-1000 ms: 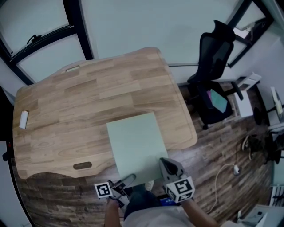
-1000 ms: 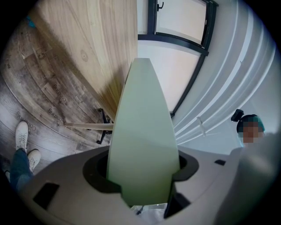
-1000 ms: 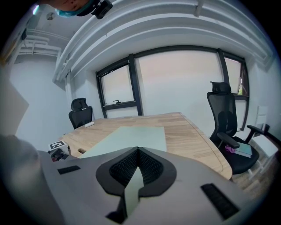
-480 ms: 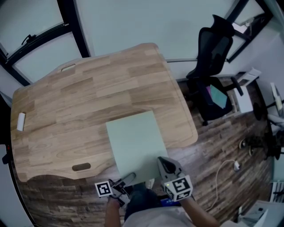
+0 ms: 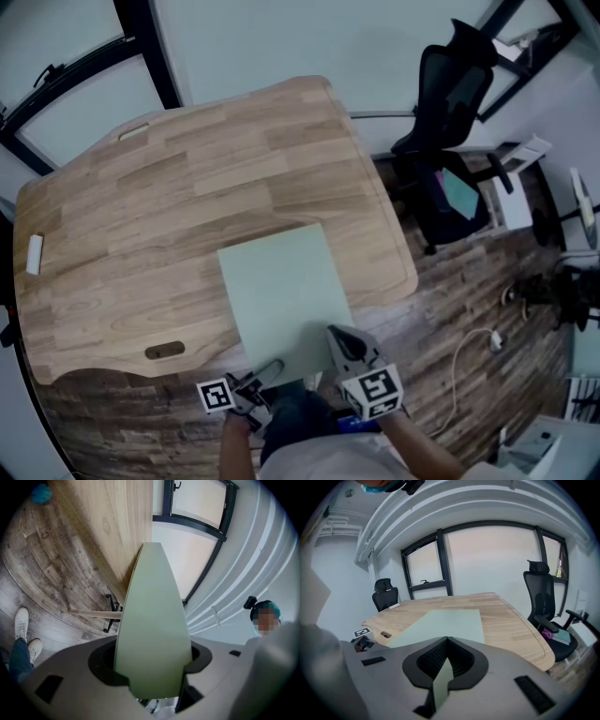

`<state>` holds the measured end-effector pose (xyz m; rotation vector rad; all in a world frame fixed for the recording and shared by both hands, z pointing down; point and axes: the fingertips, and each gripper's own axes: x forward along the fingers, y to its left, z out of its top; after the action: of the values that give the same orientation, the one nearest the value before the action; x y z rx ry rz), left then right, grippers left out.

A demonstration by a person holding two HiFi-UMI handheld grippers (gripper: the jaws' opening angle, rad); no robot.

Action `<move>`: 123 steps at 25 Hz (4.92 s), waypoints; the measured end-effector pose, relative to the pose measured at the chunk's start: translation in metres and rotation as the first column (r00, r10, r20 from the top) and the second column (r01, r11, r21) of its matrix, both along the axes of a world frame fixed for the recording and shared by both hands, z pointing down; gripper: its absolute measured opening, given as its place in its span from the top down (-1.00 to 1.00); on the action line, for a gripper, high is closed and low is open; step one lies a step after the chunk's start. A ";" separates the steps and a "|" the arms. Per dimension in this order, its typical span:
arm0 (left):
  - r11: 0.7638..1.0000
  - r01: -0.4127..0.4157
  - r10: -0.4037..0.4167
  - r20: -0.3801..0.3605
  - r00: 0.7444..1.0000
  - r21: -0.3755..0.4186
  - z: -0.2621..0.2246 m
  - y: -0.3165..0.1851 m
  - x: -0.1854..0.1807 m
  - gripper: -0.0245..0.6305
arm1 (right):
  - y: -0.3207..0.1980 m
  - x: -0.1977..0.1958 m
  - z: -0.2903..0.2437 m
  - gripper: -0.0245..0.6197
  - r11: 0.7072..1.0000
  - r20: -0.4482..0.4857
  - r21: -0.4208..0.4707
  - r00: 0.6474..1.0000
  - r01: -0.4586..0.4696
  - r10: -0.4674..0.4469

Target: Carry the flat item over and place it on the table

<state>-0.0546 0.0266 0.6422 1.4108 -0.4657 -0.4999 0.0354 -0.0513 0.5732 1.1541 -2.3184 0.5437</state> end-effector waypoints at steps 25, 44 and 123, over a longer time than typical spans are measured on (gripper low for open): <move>0.999 0.037 -0.037 -0.025 0.999 0.024 0.011 -0.013 0.003 0.08 | -0.006 0.001 0.015 0.95 0.999 -0.024 -0.035 1.000 0.000 -0.001; 0.998 0.057 -0.056 -0.034 0.998 0.012 0.016 -0.020 0.002 0.02 | -0.007 0.002 0.019 0.95 0.999 -0.015 -0.046 1.000 -0.006 0.005; 0.929 0.364 -0.276 0.792 0.544 0.073 0.017 -0.031 -0.062 -0.33 | 0.003 0.023 -0.029 0.95 0.997 0.055 0.074 0.998 0.011 -0.015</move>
<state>-0.1170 -0.0046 0.6595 1.3981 -1.4952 -0.0860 0.0589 -0.0479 0.5437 1.1703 -2.4102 0.4952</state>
